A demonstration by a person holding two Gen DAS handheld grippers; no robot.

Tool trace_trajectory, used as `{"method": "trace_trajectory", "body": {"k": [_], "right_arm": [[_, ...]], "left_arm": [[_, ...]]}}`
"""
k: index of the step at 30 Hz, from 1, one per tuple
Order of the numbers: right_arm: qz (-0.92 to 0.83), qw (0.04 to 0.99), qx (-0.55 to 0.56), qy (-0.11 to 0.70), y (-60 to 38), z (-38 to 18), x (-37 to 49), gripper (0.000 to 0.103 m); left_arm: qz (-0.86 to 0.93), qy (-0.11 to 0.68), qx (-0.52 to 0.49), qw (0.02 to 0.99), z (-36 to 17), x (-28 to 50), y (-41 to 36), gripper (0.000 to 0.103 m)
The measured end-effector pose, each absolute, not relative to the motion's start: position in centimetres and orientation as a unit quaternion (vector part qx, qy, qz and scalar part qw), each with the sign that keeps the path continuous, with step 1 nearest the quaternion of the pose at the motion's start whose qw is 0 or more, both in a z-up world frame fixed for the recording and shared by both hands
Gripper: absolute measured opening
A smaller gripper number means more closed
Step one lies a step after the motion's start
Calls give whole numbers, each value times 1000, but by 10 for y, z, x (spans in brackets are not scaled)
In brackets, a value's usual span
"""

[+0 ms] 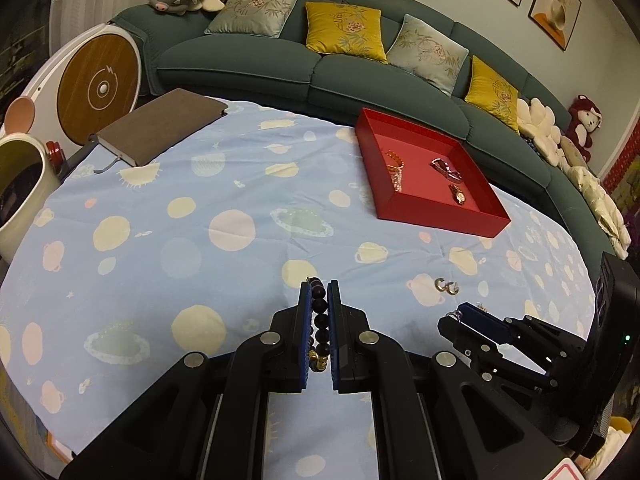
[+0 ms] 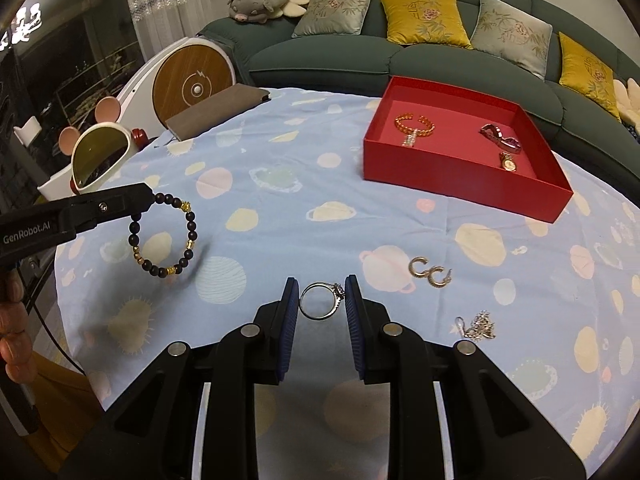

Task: Organize jewelry
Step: 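Carry the bracelet with the left tool while the right tool carries the ring toward the tray, then open the left tool to drop the bead bracelet in the tray while the right tool releases the ring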

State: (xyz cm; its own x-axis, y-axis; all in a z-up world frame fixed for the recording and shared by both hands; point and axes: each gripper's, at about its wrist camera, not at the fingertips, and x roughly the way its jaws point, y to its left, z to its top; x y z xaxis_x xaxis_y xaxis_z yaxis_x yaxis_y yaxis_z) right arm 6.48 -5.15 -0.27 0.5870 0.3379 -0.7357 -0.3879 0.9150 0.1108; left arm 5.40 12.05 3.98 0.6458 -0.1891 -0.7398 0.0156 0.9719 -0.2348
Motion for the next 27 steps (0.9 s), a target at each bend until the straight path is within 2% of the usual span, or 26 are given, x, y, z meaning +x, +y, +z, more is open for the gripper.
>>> {"method": "trace_trajectory", "body": {"k": [6,14,27], "right_arm": [[175,898,-14,403,-85,21,85,23],[135,909,6,394,-137,50,163,23],[89,905,70,410,-197,21,262,23]], "left_arm": [[-80,410,-99,903,66,77,85,5],[-118,378,-51,917,105,158,18,5],[-125,417,-51,899,51,274,-40,6]]}}
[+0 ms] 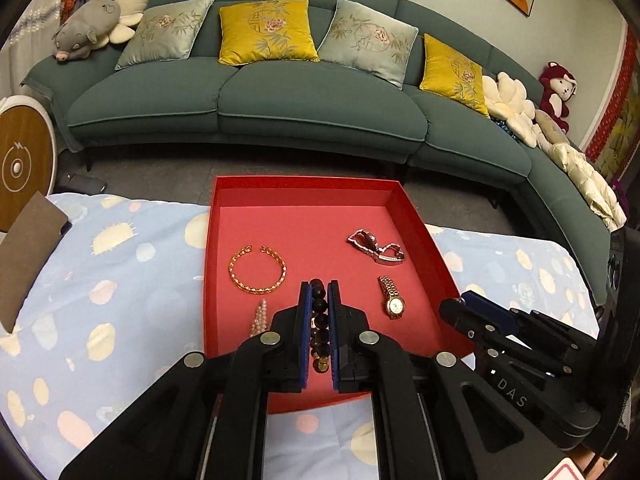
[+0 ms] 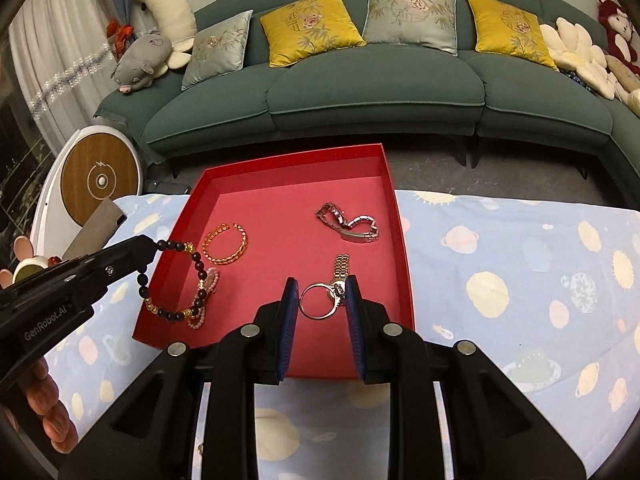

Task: Organize jewelry
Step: 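Open the left tool to drop the bead bracelet in the tray while the right tool releases the ring, then move both open tools out of the tray toward the remaining jewelry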

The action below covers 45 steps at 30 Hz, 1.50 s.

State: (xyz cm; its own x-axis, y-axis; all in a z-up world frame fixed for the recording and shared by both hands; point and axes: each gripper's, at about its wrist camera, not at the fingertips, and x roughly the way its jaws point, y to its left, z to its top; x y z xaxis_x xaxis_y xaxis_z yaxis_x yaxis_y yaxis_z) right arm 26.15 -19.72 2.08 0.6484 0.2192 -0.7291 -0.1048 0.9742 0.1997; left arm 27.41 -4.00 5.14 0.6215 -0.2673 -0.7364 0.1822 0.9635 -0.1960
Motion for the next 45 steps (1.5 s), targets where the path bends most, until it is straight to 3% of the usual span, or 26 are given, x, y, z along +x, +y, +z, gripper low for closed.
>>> {"method": "trace_trajectory", "body": {"k": [16,19,20,22,24,32,34,37,45], "right_arm": [[96,891,48,442,-194,-29,292,24],[99,892,57,437,-196,-27,291,28],[97,894,60,434,-197,-24,290,29],[95,898,65,425,-202,-16,288,30],[92,903,73,414,-209,-3,283,32],[83,925,91,360,-238,67,236,35],[81,931,94,344,-245,86,214,43],[78,938,87,326,-248,106,183,45],[79,934,69,340,-241,88,90,45]], "left_arm": [[-109,450,-42,885,4,310,-51,6],[-97,444,-40,890,6,309,-48,11],[-96,443,-43,890,8,309,-46,13],[-91,439,-58,892,17,307,-41,32],[-89,428,-72,896,29,303,-35,38],[-97,389,-82,912,88,261,-17,38],[-99,385,-71,915,99,243,-16,38],[-100,377,-61,919,111,215,-11,38],[-88,388,-57,915,95,135,8,45]]}}
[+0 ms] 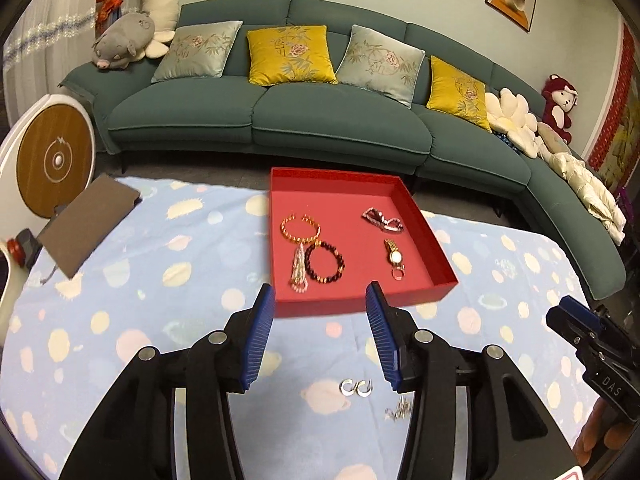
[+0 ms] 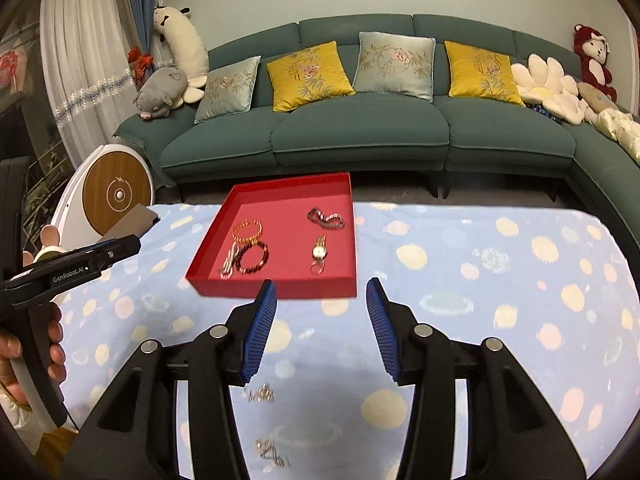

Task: Organize jewelry
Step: 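Move both open tools out of the tray toward the remaining jewelry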

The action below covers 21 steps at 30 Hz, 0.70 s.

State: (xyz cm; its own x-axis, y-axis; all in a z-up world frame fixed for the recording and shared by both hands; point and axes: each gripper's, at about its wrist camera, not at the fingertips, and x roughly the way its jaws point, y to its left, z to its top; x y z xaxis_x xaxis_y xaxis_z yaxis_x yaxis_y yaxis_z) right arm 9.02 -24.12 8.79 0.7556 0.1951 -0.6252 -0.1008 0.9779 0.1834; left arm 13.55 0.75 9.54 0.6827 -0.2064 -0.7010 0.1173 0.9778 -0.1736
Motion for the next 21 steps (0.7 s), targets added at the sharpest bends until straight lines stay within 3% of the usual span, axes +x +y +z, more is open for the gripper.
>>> {"method": "trace_trajectory", "body": {"k": [4,9,21], "right_arm": [[94,918,94,375,-240,58,61,45],[100,905,49,410,-223,21,39,45],[109,891,34,439,-202,-12,49,45]], "left_arm": [[-91,412,-71,904,76,107,18,45],[-76,403,-44,911,57,84,20,45],[-107,450,-14,886,-17,109,-18,45]]}}
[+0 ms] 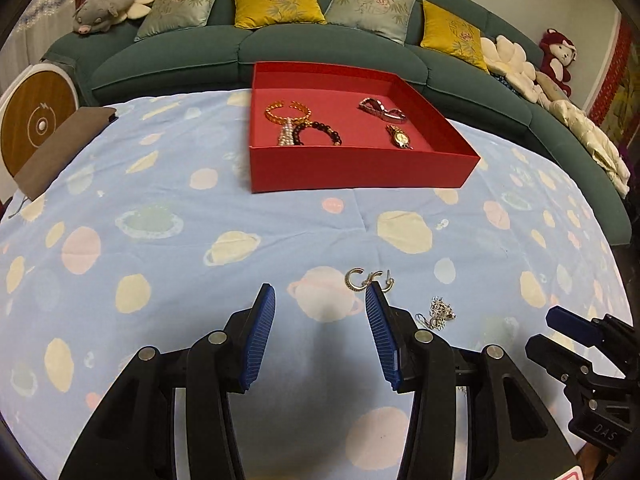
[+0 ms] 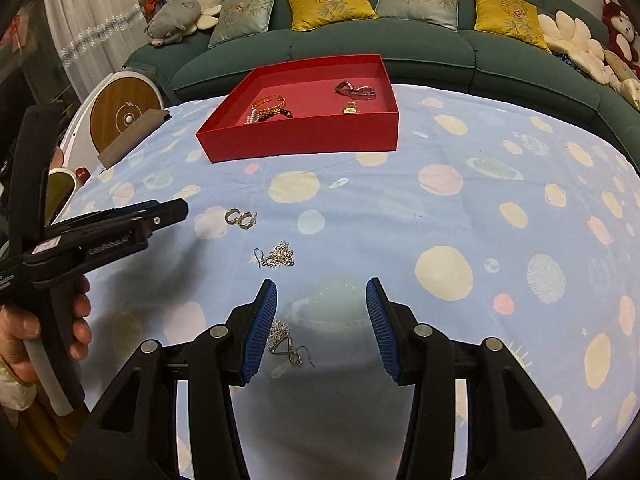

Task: Organize jewelry
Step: 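Move both open tools out of the tray toward the remaining jewelry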

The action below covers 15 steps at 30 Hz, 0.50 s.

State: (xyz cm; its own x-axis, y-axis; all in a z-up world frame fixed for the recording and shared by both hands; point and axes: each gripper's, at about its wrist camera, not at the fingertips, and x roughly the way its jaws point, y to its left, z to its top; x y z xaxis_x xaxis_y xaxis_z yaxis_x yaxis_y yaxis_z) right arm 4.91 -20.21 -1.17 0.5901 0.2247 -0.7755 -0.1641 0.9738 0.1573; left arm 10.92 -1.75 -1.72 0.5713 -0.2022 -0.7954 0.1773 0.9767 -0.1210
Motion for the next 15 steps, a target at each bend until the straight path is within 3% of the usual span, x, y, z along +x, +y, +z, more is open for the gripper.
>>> {"method": "trace_trajectory", "body": {"k": [15], "right_arm": [[147,870,19,470,-190,-39,47,45]], "left_arm": [[-118,461,32,879,-39,116,-44,45]]}}
